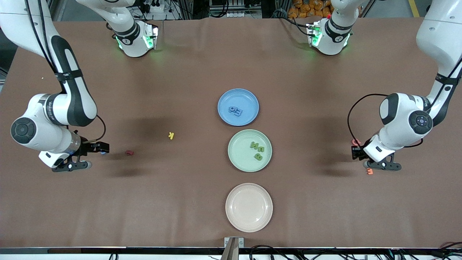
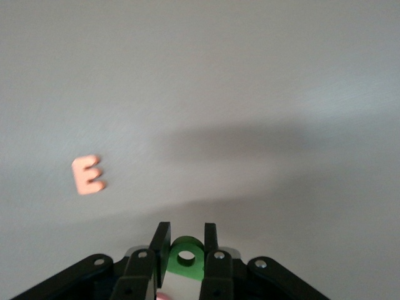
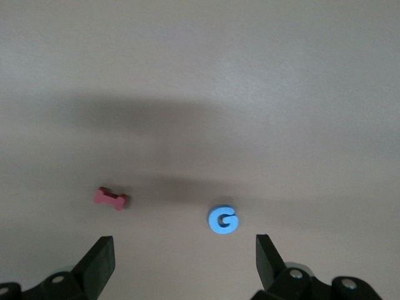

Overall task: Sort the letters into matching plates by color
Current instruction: 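Grasp the blue G with the right gripper while the left gripper carries the P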

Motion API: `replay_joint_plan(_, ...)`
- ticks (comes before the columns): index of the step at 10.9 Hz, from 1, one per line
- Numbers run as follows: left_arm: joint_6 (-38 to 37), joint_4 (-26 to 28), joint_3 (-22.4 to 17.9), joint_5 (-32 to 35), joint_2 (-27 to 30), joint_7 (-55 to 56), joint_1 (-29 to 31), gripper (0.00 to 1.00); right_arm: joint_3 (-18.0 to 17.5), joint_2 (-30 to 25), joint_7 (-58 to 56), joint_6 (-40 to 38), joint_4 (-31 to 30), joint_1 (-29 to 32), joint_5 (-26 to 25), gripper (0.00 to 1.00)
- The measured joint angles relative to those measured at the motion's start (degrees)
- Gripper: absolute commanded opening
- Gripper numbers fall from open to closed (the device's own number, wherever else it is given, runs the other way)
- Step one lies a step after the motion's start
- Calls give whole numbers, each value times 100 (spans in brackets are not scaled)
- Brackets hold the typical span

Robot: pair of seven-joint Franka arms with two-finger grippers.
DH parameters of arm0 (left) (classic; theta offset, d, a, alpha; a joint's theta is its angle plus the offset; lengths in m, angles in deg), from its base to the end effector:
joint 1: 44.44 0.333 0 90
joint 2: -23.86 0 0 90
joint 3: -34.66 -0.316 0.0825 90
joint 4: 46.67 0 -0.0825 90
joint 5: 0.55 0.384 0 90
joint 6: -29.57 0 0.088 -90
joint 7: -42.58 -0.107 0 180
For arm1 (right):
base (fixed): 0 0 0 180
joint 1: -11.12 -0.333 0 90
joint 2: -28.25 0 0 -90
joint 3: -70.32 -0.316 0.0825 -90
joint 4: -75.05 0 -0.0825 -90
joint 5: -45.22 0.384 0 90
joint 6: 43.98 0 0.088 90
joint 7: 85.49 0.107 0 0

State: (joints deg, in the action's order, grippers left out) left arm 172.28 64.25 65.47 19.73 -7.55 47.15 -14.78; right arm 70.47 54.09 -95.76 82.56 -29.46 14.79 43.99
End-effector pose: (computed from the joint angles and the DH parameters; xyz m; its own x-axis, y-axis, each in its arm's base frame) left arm 0.6314 0.0032 0.2443 0.9853 -0.1316 0.1086 -0.1364 -0.9899 0.0382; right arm 0.6373 -0.0432 0.2831 0.9897 0.1253 -0.0686 0.1260 -0.9920 0.0054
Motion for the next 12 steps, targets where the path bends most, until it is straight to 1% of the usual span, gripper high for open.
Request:
replay_joint_plan(2,-41,-24,420,0,211,14,-19,0,-4,5,-43,260,-161,95,1,100)
replay_joint_plan(4,-49,-61,829,0,243,209,-117,0,-6,22,-43,837,-527,160,1,100)
replay_joint_plan(5,-52,-73,900,0,245,306,-297,0,-5,33,-43,1128,-732,195,1,100)
replay_joint_plan(8,-51,-203,927,0,243,505,-1078,0,-5,62,-184,1732,-1205,333,1,100)
replay_joint_plan(9,-54,-286,912,66,238,578,-1384,0,-5,94,-208,1888,-1294,375,1,100)
replay_joint_plan(10,-54,-378,893,290,201,670,-1673,0,-7,139,-224,1979,-1344,400,1,100)
replay_joint_plan(12,-55,-685,852,499,-63,1103,-2187,0,-12,245,-227,2205,-1385,410,1,100)
